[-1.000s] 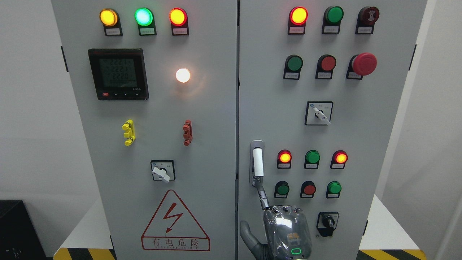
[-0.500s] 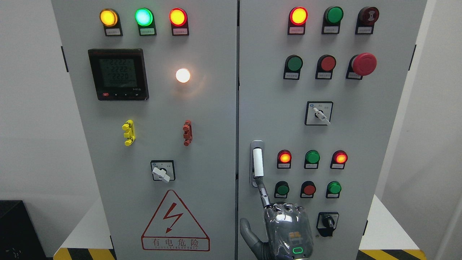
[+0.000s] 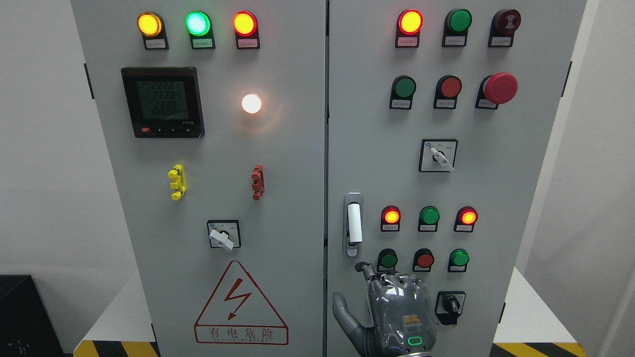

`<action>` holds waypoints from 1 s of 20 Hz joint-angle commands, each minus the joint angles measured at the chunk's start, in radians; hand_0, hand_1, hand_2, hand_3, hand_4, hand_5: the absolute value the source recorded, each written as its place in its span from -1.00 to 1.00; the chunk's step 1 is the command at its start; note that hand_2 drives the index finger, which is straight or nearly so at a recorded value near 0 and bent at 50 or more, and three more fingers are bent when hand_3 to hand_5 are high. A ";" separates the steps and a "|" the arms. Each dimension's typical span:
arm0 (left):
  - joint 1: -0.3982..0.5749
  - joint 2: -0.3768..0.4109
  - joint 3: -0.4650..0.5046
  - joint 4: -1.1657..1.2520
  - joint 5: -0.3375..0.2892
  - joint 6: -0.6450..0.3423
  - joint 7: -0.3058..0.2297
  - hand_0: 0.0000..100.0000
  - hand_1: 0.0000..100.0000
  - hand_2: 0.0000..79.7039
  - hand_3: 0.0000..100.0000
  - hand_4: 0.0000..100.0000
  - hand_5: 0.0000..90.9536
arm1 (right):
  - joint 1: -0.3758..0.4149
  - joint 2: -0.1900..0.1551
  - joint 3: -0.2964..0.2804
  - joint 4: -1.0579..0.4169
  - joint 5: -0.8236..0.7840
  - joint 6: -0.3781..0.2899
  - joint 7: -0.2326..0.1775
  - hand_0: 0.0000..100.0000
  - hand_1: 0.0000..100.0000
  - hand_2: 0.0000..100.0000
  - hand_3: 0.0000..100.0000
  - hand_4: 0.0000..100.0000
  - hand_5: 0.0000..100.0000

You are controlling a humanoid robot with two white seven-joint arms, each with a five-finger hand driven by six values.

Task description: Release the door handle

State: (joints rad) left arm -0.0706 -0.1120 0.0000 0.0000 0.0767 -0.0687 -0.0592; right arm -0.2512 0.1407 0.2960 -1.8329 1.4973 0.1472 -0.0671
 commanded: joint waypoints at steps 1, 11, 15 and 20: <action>0.000 0.000 -0.020 -0.017 0.000 0.000 0.001 -1.00 -1.00 -0.94 -0.83 -0.98 -1.00 | -0.034 0.002 -0.008 -0.017 -0.031 0.008 0.020 -0.49 -0.54 0.61 1.00 0.95 0.93; 0.000 0.000 -0.020 -0.017 0.000 0.000 0.001 -1.00 -1.00 -0.94 -0.83 -0.98 -1.00 | -0.100 0.003 -0.008 -0.011 -0.037 0.046 0.033 -0.59 -0.47 0.62 1.00 0.96 0.93; 0.000 0.000 -0.020 -0.017 0.000 0.000 0.001 -1.00 -1.00 -0.94 -0.83 -0.98 -1.00 | -0.148 0.004 -0.009 0.000 -0.037 0.060 0.064 -0.61 -0.45 0.63 1.00 0.97 0.93; 0.000 0.000 -0.020 -0.017 0.000 0.000 0.001 -1.00 -1.00 -0.94 -0.83 -0.97 -1.00 | -0.194 0.004 -0.020 0.026 -0.037 0.060 0.066 -0.64 -0.40 0.63 1.00 0.97 0.93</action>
State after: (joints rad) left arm -0.0705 -0.1120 0.0000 0.0000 0.0767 -0.0687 -0.0590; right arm -0.3985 0.1432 0.2871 -1.8315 1.4613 0.2051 -0.0060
